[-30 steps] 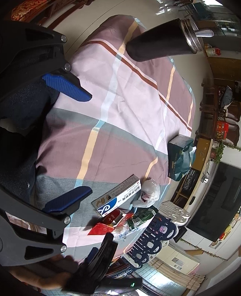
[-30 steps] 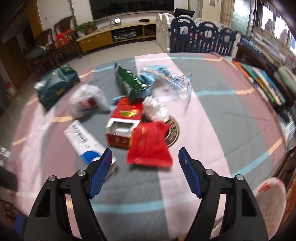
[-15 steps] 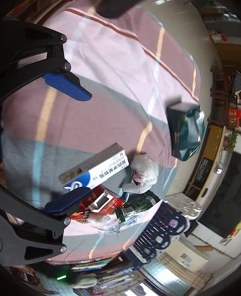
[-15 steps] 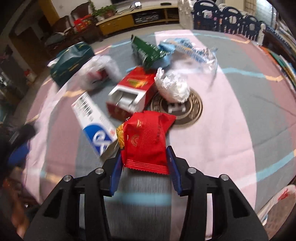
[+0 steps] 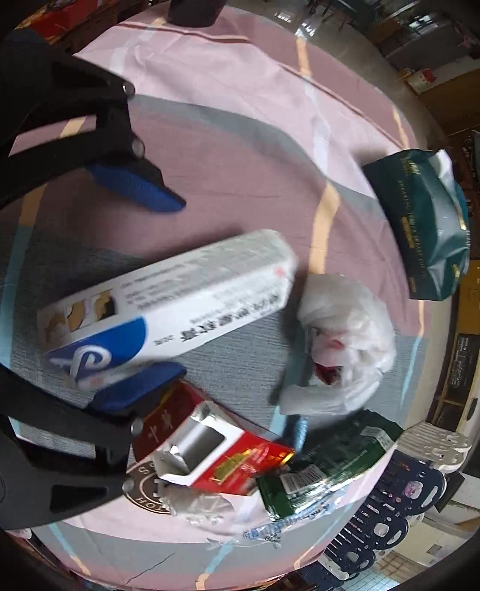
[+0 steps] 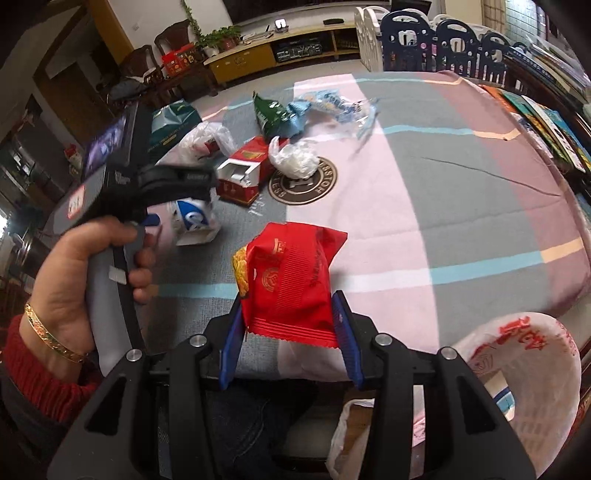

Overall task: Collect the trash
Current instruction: 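Grasp the red packet with the right tool while the left tool grasps the white medicine box, then carry the red packet and medicine box over the wastebasket and open both tools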

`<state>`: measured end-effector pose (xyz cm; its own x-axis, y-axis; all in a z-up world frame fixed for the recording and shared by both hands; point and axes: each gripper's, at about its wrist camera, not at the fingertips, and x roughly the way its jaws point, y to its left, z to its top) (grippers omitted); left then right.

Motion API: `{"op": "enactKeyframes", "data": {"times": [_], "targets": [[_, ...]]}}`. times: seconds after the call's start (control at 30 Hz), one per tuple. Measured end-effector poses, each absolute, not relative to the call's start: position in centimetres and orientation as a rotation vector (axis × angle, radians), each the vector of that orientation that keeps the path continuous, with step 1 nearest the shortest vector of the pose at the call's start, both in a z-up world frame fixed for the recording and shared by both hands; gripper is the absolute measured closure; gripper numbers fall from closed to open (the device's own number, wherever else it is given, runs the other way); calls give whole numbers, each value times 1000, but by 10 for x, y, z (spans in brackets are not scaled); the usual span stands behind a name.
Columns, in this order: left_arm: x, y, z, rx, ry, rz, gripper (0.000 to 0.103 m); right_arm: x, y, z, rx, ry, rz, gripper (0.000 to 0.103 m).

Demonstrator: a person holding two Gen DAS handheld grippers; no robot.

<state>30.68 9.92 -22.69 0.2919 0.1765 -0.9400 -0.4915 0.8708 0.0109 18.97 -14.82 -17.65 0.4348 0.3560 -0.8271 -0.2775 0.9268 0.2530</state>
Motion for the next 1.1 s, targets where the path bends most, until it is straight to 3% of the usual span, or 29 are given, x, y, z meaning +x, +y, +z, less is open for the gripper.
{"op": "enactKeyframes", "data": {"times": [0.1,0.2,0.43,0.8,1.1], "targets": [[300,98,-228,-274,1172,436,45,189,-160,-173,98,1037,376,57],[294,95,-225,-244,1159,411,79,188,-166,-172,115,1029,367,57],[262,91,-211,-228,1093,382,81,180,-179,-162,126,1001,347,57],[191,25,-130,-126,899,188,81,140,-237,-140,70,976,291,57],[152,-48,-104,-78,867,-31,81,103,-326,-178,116,1117,105,56]]}}
